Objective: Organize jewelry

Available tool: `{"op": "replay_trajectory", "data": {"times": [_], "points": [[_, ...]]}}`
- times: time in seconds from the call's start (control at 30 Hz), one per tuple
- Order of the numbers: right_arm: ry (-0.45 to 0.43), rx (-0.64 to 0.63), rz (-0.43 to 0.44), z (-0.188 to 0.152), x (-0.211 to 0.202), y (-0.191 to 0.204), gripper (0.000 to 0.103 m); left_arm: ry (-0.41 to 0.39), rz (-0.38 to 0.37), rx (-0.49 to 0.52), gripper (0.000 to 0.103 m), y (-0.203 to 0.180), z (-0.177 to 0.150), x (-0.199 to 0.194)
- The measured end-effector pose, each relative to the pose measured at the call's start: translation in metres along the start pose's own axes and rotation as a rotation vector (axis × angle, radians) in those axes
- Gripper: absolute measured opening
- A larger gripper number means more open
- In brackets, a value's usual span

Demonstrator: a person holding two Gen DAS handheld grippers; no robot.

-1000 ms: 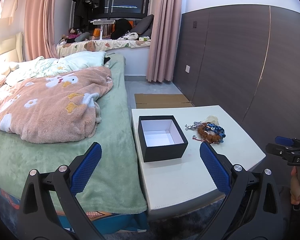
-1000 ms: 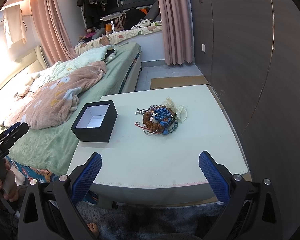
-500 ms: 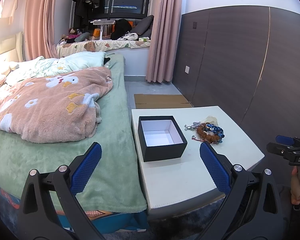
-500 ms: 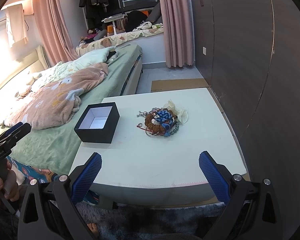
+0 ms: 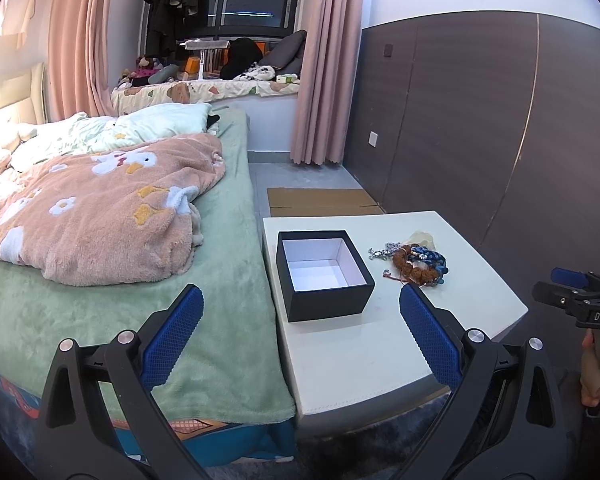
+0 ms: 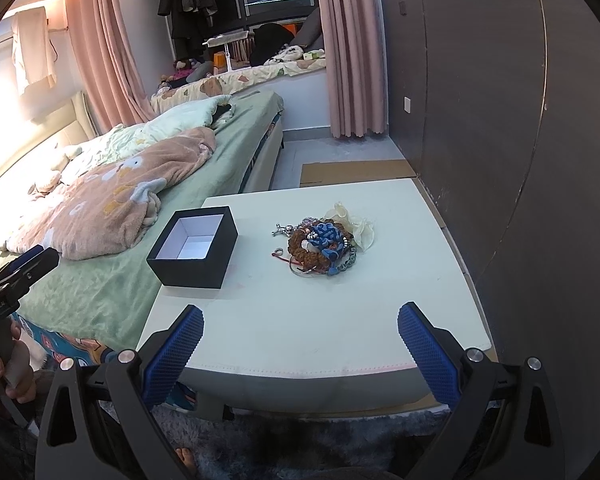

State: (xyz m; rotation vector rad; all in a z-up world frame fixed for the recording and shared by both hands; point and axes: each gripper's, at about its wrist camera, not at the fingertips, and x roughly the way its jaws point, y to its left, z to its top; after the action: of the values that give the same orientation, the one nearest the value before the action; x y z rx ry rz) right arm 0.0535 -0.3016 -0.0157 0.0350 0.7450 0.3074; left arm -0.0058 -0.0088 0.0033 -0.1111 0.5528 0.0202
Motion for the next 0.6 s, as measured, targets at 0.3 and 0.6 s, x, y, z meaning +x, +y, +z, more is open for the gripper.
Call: {"op": "replay_trajectory", "data": {"times": [0.3,0.6], "points": [[-0.001,0.001,-0.002,0.0,0.0,-0.001,0.095,-0.007,-0.006,-0.007,0.098,0.001,0.0,-0.002],[0.019,0.016,-0.037,0.003,0.001,-0.01,0.095,0.016,-0.03,0.024,0.098,0.006,0.003,-0.003]]}}
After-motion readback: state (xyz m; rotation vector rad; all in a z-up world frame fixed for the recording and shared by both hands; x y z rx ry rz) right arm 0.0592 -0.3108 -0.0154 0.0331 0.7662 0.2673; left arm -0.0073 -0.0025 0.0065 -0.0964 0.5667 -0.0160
